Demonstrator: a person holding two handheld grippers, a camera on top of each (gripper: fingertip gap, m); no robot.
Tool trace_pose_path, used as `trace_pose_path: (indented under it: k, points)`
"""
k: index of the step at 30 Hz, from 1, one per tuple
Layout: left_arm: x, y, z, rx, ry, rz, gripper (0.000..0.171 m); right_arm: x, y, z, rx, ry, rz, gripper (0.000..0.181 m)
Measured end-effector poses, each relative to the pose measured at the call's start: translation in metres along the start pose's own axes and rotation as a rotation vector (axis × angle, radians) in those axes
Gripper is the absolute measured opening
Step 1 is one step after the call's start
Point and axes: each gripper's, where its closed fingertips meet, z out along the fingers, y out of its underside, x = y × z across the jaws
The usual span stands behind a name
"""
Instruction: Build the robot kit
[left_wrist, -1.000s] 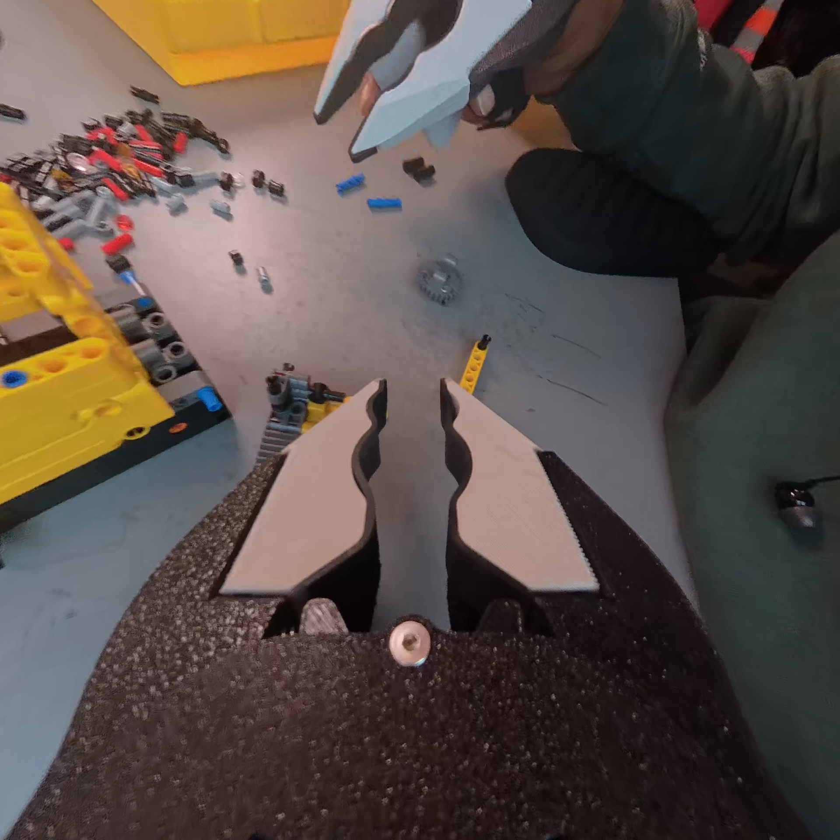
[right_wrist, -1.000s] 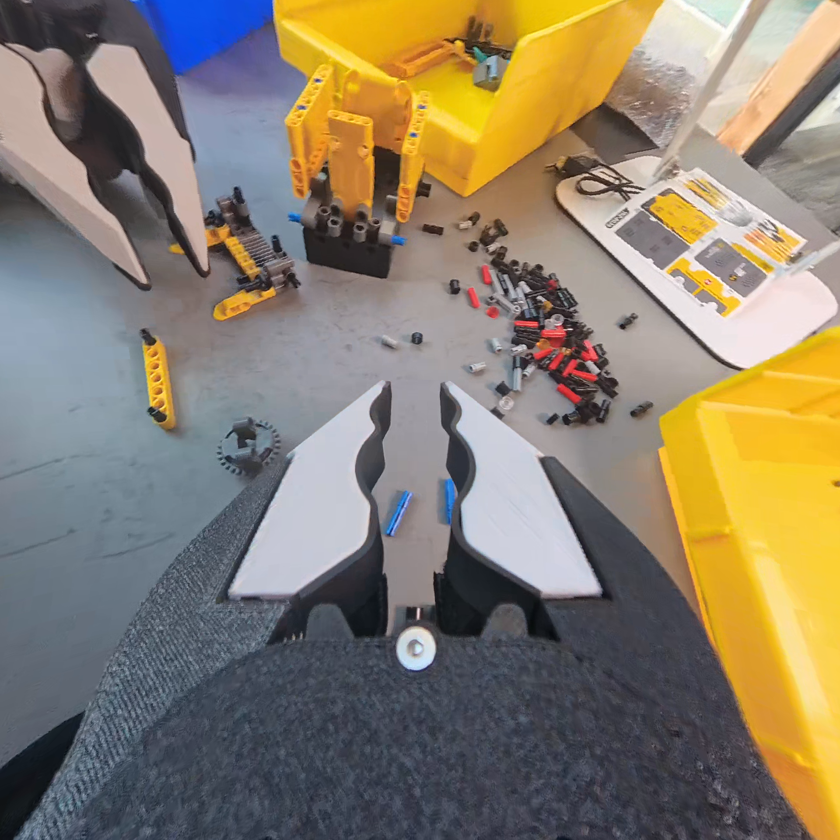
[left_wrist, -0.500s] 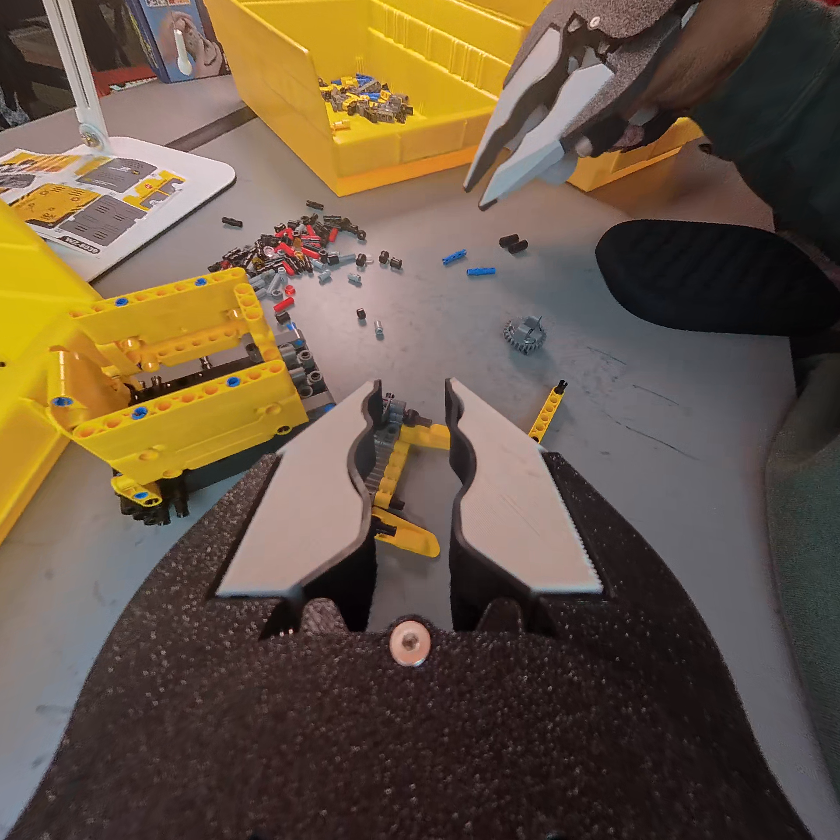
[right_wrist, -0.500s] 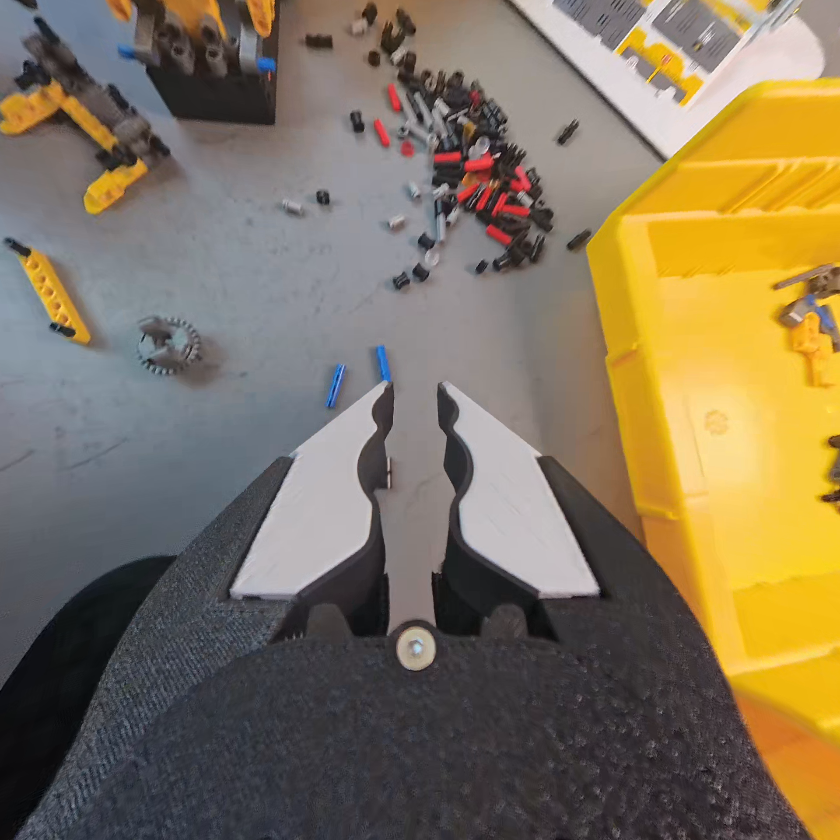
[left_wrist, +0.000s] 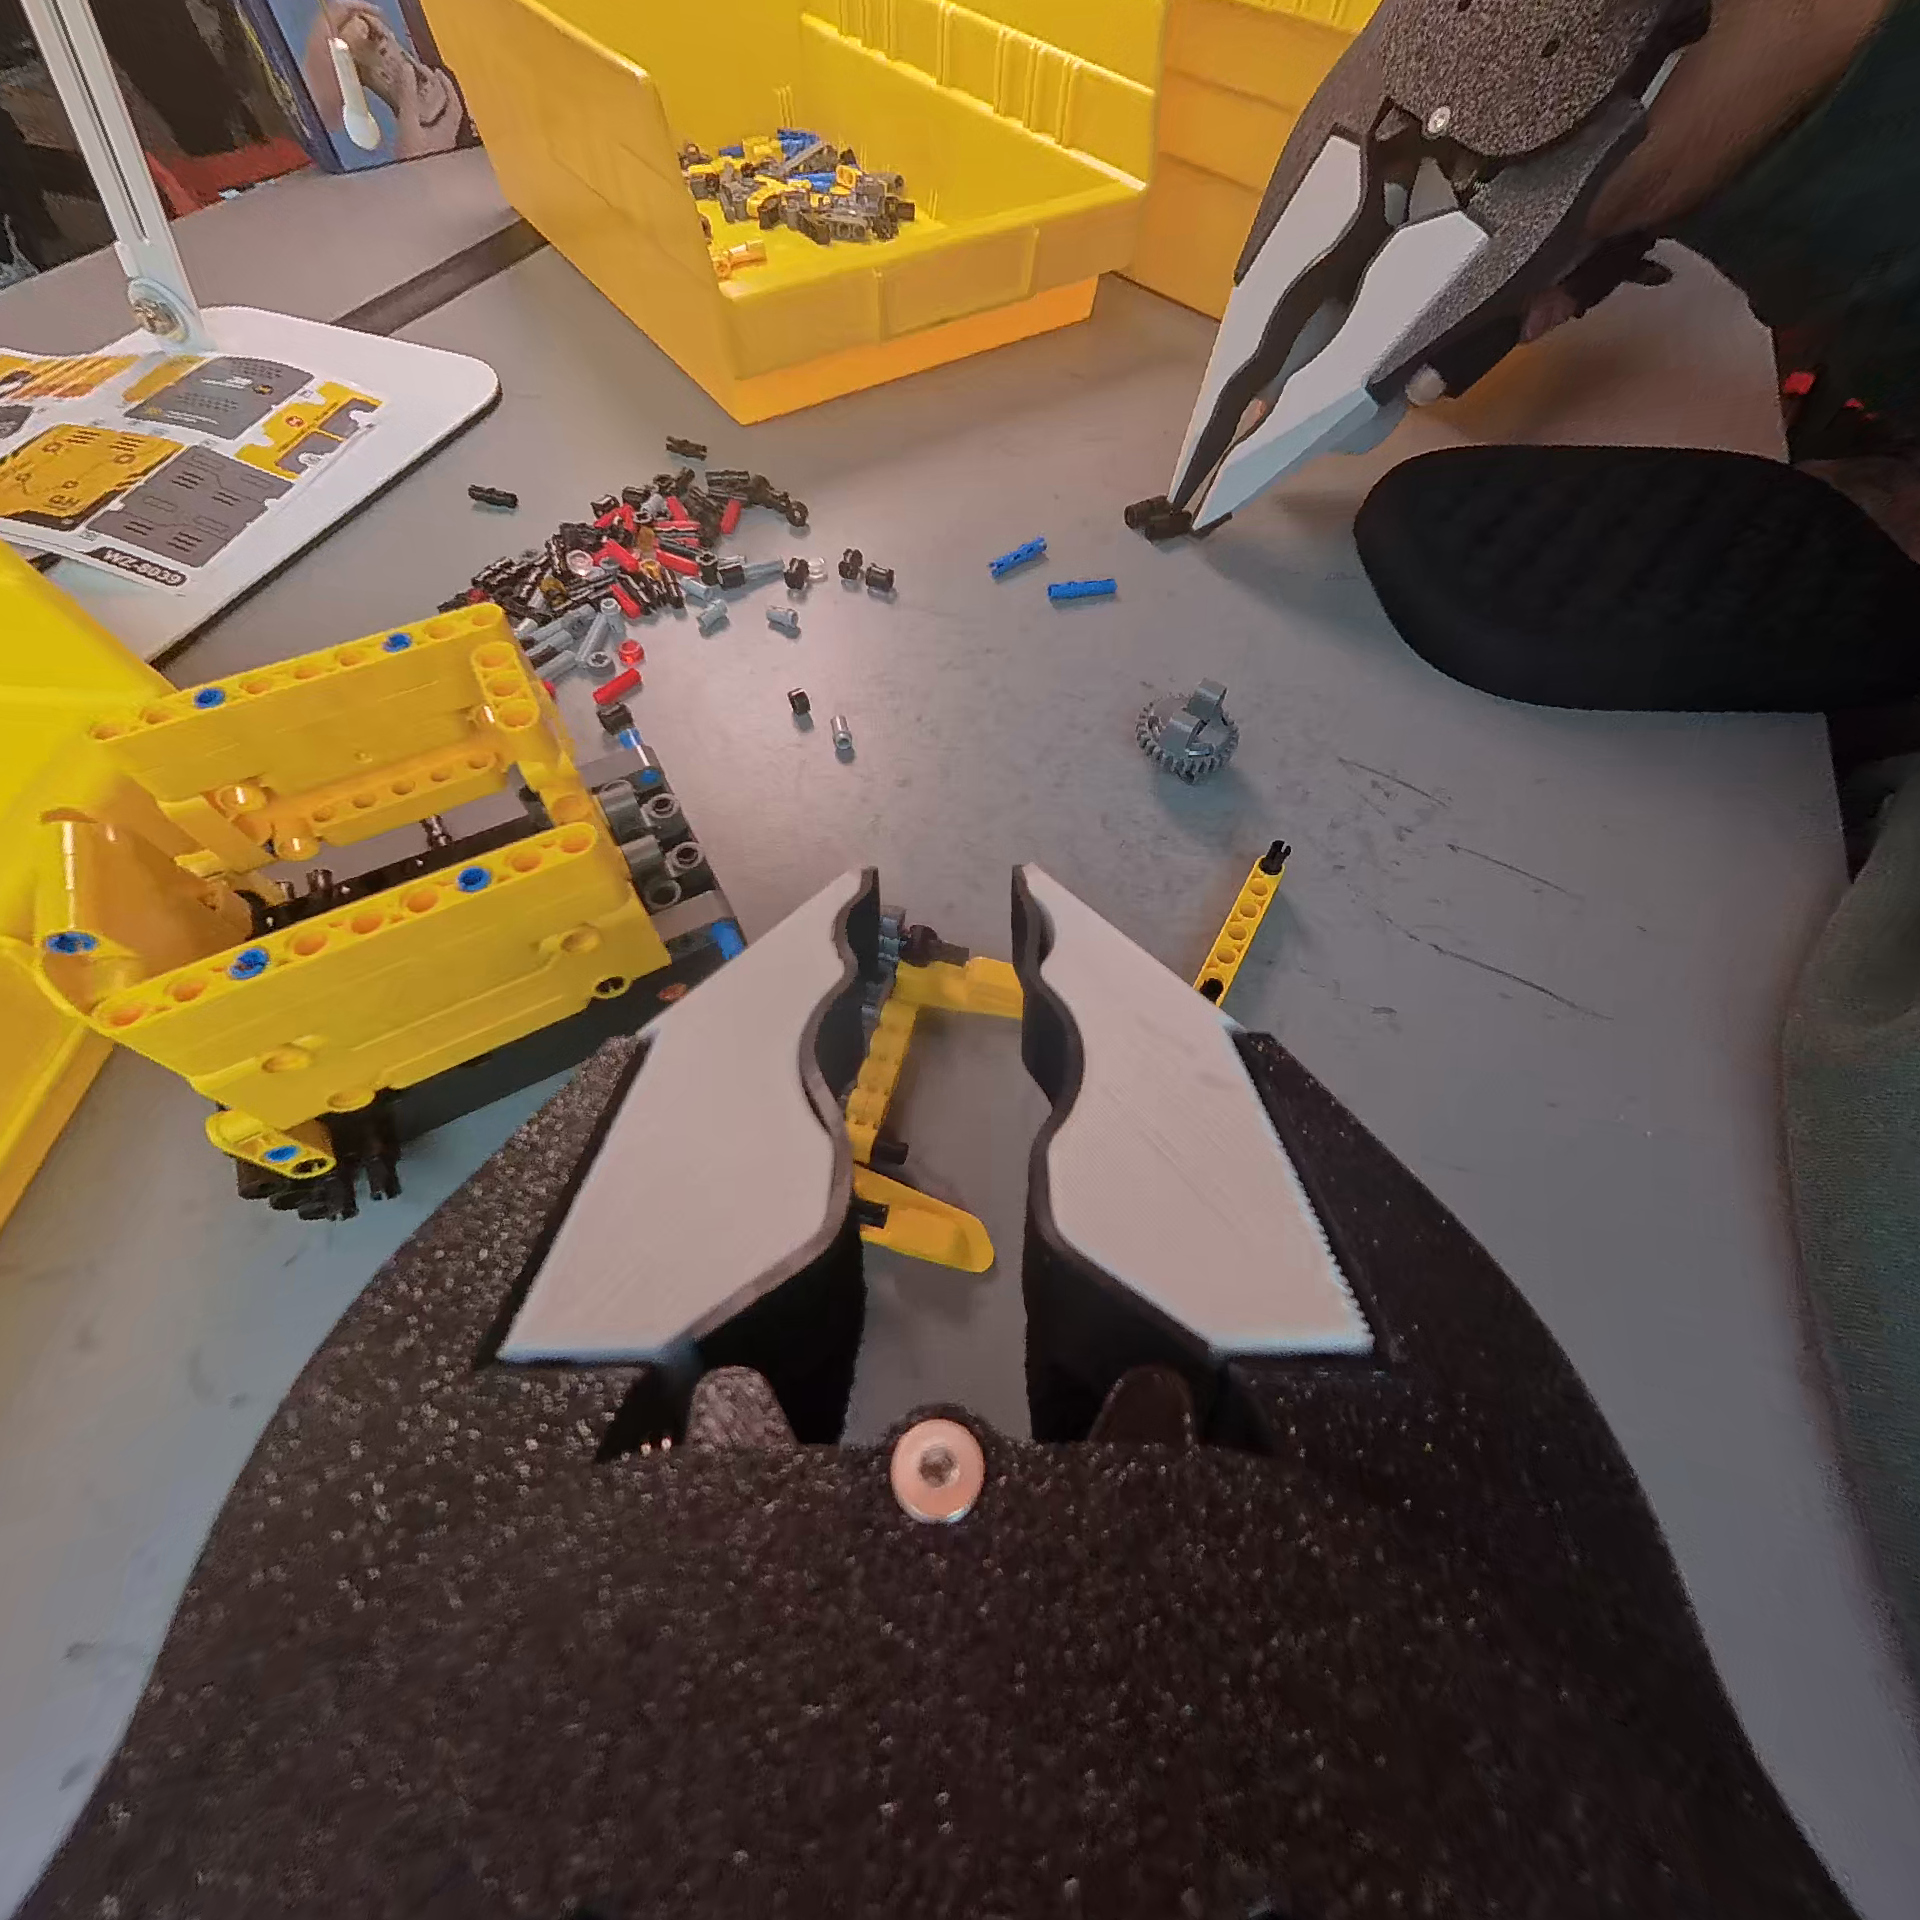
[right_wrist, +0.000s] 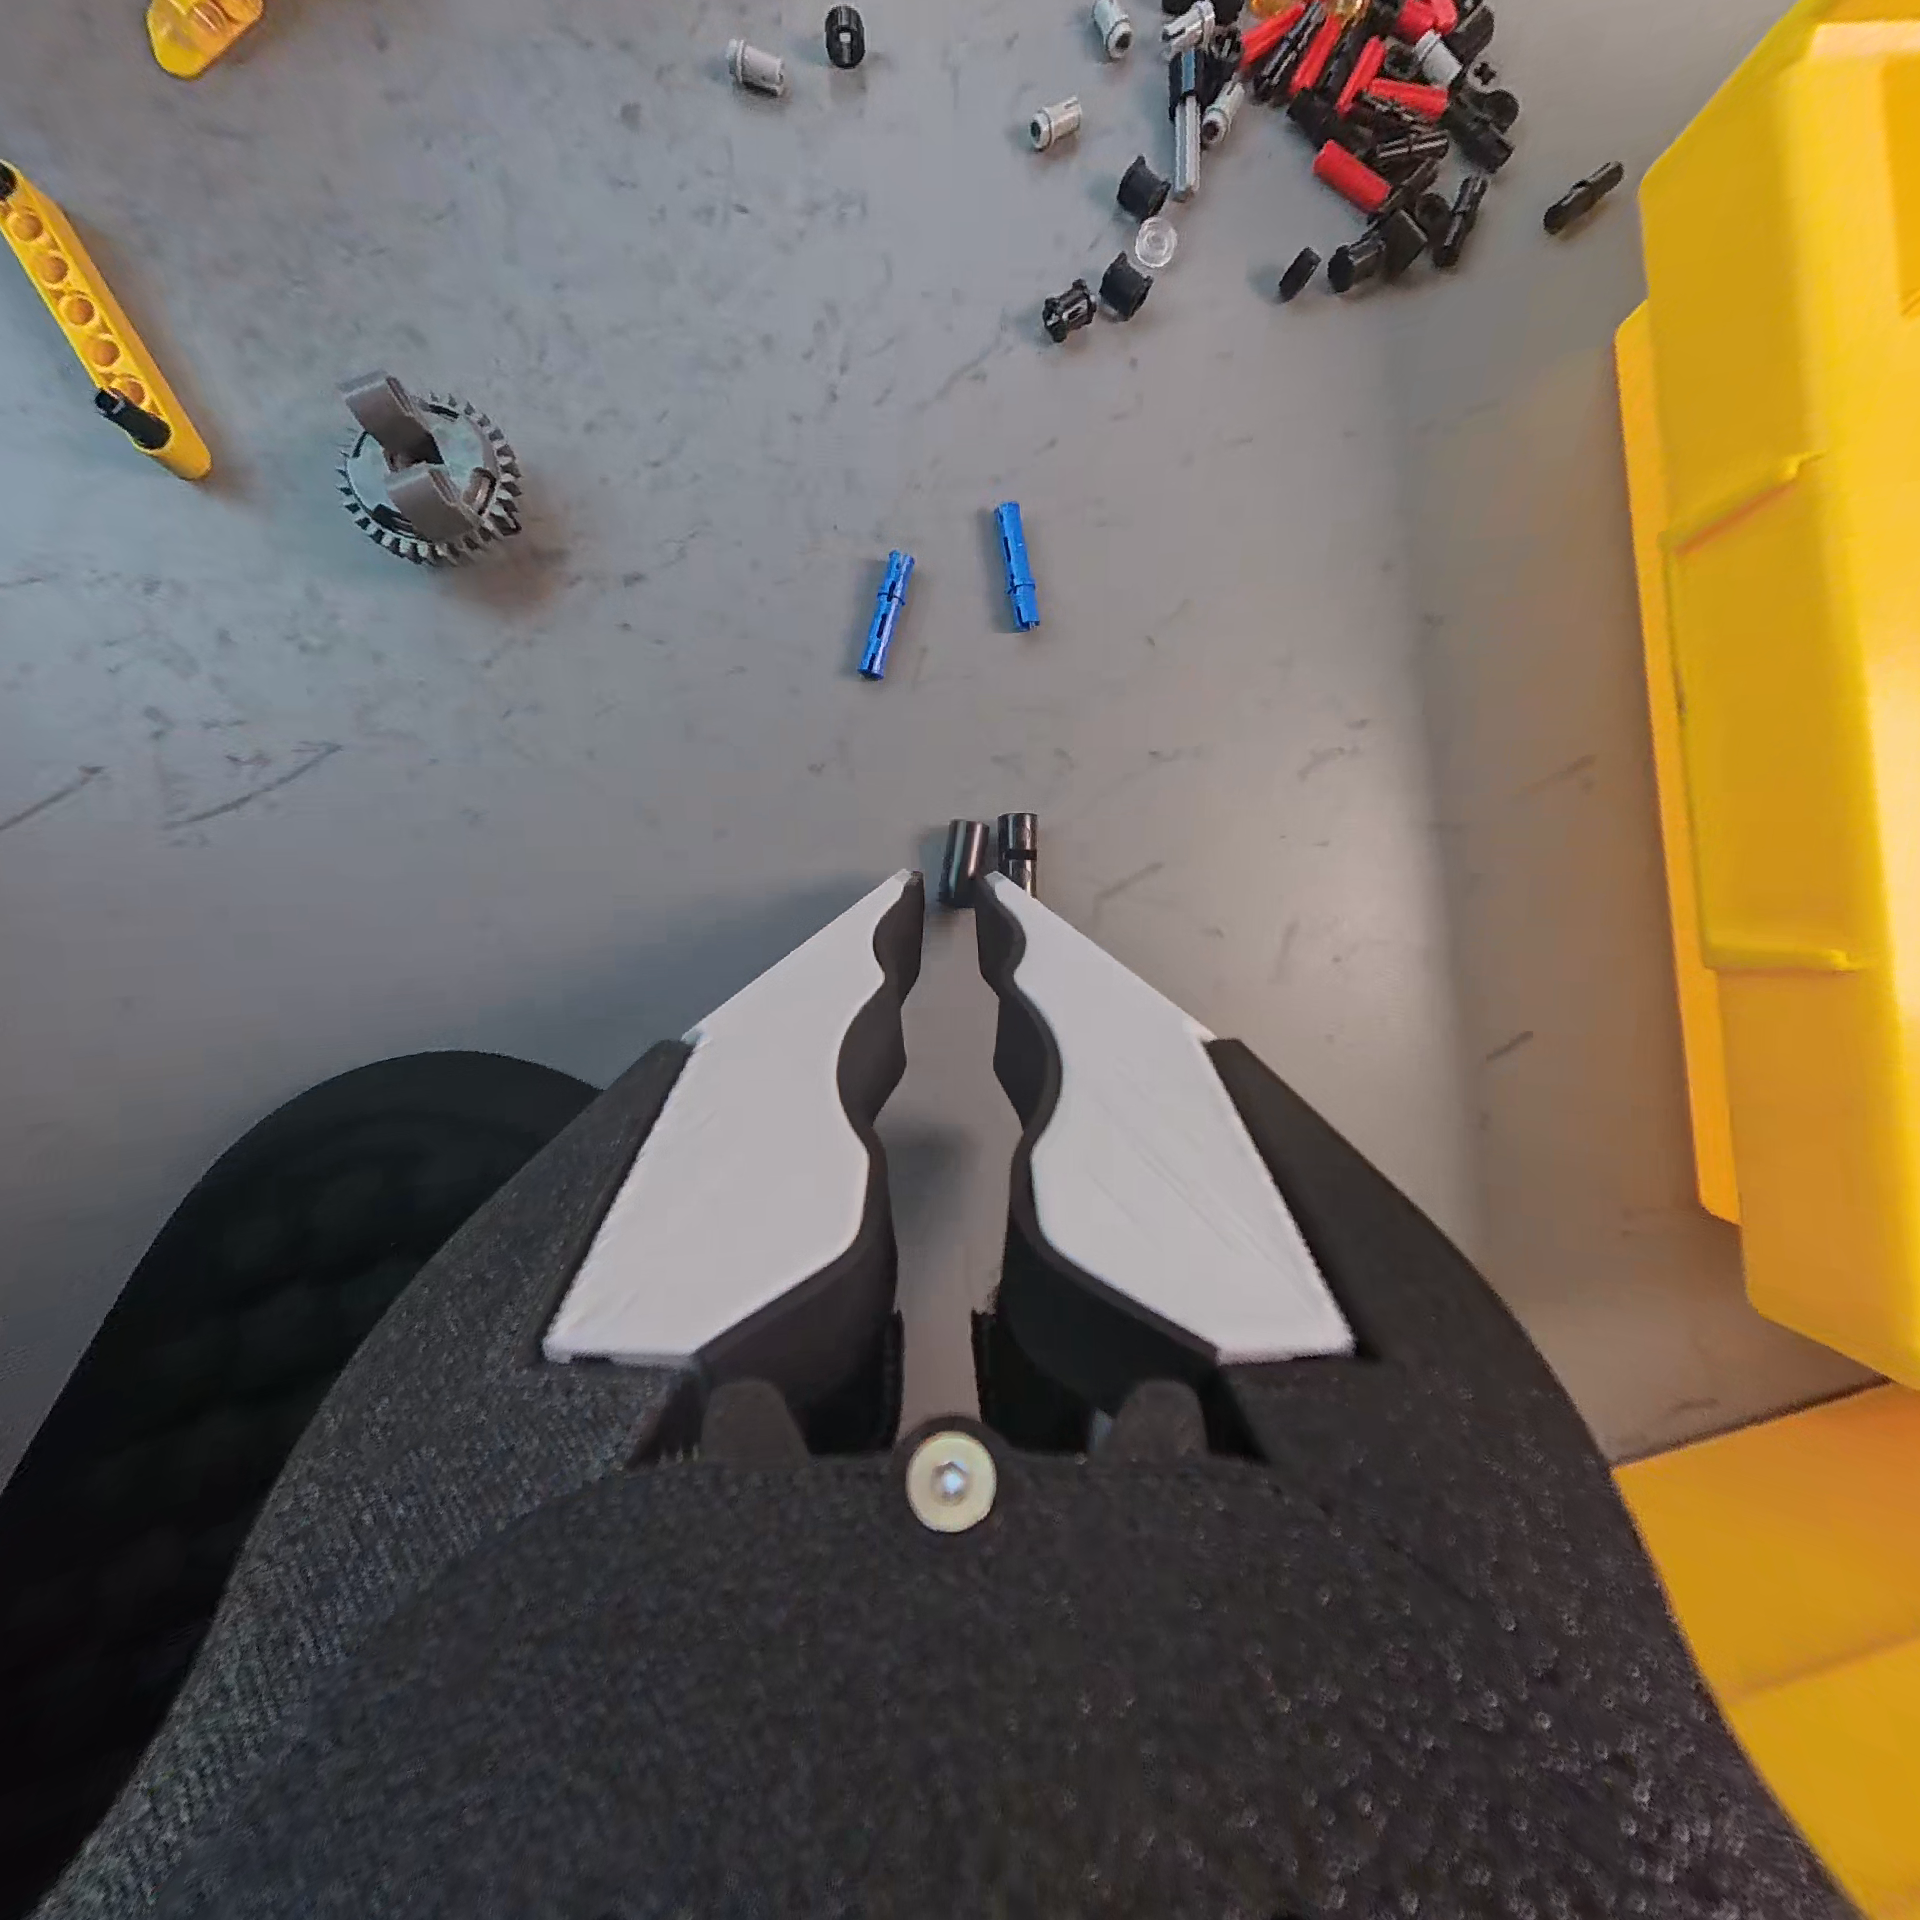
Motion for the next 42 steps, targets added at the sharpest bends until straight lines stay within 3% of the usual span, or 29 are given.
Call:
trace_pose_path:
  k: [11, 18, 25, 32, 42]
  points:
    - [0.018, 0.005, 0.007, -0.024, 0.066, 0.044, 0.023, -0.005, -0.005, 0.003, 0.046, -0.014, -0.009, 0.007]
    - [0.050, -0.005, 0.008, 0.030, 0.190, 0.102, 0.024, -0.084, -0.068, -0.006, 0.291, -0.258, -0.163, 0.007]
    - [0.079, -0.006, 0.005, 0.052, 0.302, 0.189, 0.016, -0.152, -0.103, 0.009, 0.359, -0.419, -0.360, 0.007]
    - [0.080, -0.005, 0.004, 0.046, 0.304, 0.197, 0.000, -0.161, -0.114, 0.006, 0.422, -0.464, -0.370, 0.007]
    - [0.074, -0.012, 0.002, 0.086, 0.275, 0.181, 0.013, -0.155, -0.118, 0.009, 0.471, -0.459, -0.327, 0.007]
